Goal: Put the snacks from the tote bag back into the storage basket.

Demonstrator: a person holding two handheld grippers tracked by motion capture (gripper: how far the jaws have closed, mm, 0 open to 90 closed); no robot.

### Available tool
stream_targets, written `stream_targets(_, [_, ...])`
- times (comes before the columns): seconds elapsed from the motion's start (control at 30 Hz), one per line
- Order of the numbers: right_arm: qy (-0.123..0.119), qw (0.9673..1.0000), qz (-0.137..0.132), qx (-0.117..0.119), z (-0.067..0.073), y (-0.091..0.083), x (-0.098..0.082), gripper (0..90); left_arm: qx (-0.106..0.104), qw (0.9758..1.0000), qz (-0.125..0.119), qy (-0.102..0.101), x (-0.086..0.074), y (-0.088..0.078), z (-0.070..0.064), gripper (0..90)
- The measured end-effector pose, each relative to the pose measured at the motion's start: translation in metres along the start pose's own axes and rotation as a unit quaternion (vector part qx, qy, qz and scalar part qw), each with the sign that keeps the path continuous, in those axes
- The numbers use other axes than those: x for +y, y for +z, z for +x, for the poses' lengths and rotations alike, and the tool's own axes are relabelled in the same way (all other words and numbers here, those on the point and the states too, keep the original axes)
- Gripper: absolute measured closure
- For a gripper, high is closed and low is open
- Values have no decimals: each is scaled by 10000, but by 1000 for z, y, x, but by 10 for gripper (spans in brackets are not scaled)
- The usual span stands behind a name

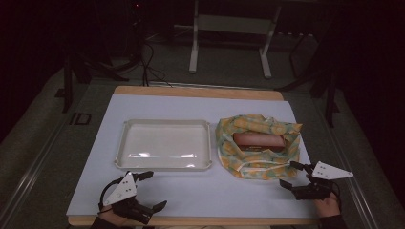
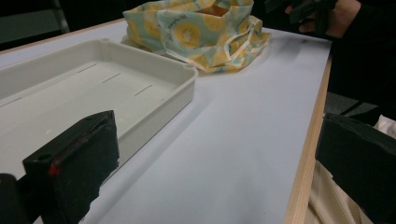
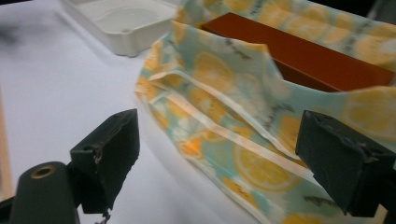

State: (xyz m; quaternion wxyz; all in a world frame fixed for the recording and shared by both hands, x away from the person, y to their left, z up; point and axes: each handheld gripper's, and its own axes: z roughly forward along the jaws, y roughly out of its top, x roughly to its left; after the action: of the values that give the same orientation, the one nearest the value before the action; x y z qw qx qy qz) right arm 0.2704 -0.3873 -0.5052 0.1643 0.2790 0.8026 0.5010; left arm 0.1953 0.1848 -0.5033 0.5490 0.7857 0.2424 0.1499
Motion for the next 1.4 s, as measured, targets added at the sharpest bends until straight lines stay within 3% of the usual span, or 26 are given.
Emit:
stream_targets(0.17, [30, 9996, 156, -250, -2, -6, 3, 137, 9, 10000, 75, 48, -1, 0, -2, 0])
stream_targets(0.27, [149, 9996, 247, -32, -4, -11, 7, 137, 20, 10000, 48, 54, 0, -2, -2, 0])
stream_targets(0.37, [131, 9994, 308, -8, -4, -12, 9, 137, 29, 10000, 24, 57, 0, -3, -2, 0])
stream_targets(0.57, [-51, 9980, 612, 114, -1, -14, 21, 126, 106, 9999, 43, 20, -1, -9, -4, 0])
stream_targets(0.63, [-101, 9969, 735, 275, 0, -12, 25, 117, 116, 9999, 85, 37, 0, -9, -5, 0])
stream_targets(0.77, [-73, 9958, 728, 559, 1, -9, 29, 115, 163, 9998, 137, 50, 2, -7, -9, 0])
stream_targets(0.8, [-73, 9958, 709, 583, 2, -9, 30, 115, 284, 9994, 191, 11, 3, -6, -11, 0])
stream_targets(0.87, [-109, 9958, 705, 581, 2, -8, 31, 115, 311, 9993, 218, 0, 3, -6, -11, 0])
stream_targets(0.9, [-311, 9958, 799, 329, 6, -5, 34, 113, 344, 9992, 222, 7, 3, -7, -11, 0])
stream_targets(0.93, [-298, 9957, 821, 317, 7, -4, 36, 114, 365, 9991, 219, -4, 3, -7, -12, 0])
stream_targets(1.03, [-246, 9961, 687, 497, 7, -1, 41, 114, 356, 9991, 222, 9, 3, -7, -12, 0])
stream_targets(1.4, [-567, 9946, 534, 689, 9, 2, 69, 114, 329, 9992, 230, -38, 1, -6, -10, 0])
